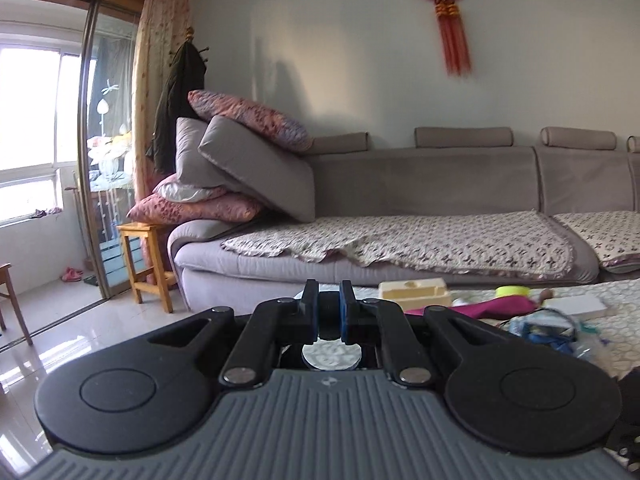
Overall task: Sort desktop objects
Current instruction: 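Carry the black ring with left tool while right tool carries the black piece to the orange box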
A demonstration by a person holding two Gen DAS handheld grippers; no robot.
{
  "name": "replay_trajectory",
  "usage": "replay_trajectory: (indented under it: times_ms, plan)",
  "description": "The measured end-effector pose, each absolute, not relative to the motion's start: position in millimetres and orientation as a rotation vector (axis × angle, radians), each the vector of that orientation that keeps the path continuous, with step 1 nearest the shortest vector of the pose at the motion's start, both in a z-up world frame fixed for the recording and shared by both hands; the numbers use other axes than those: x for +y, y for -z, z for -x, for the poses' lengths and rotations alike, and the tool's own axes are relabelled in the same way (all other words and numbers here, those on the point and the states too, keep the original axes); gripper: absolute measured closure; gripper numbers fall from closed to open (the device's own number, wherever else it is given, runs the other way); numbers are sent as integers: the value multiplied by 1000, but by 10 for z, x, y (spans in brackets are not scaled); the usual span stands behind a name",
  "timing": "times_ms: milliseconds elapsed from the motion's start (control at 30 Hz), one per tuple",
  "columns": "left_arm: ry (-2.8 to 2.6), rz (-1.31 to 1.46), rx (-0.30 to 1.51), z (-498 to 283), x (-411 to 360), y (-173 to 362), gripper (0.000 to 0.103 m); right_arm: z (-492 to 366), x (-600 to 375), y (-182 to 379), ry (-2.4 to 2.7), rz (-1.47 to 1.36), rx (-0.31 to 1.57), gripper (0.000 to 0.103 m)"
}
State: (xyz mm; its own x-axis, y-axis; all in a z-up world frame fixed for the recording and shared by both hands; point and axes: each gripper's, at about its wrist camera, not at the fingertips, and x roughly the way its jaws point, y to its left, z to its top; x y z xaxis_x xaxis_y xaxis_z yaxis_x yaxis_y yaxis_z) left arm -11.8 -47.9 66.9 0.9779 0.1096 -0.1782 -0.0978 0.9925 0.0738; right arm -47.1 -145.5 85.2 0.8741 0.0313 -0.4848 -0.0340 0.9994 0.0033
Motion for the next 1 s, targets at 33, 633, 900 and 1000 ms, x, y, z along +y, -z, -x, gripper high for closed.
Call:
replay_trajectory:
  times_ms: [33,633,900,1000]
  plan:
    - [-97,-65,177,120,-493,-684,91,495,-1474,-873,-33,3,501,77]
    - [50,-104,204,402,-966,-773,91,1000,-2082,-1214,28,-106,413,77]
    - [172,-132,196,583,-1343,-854,91,1352,-2525,-1328,93,-170,351,77]
    - [222,-136,195,633,-1492,-879,91,1466,-2713,-1323,130,-191,335,77]
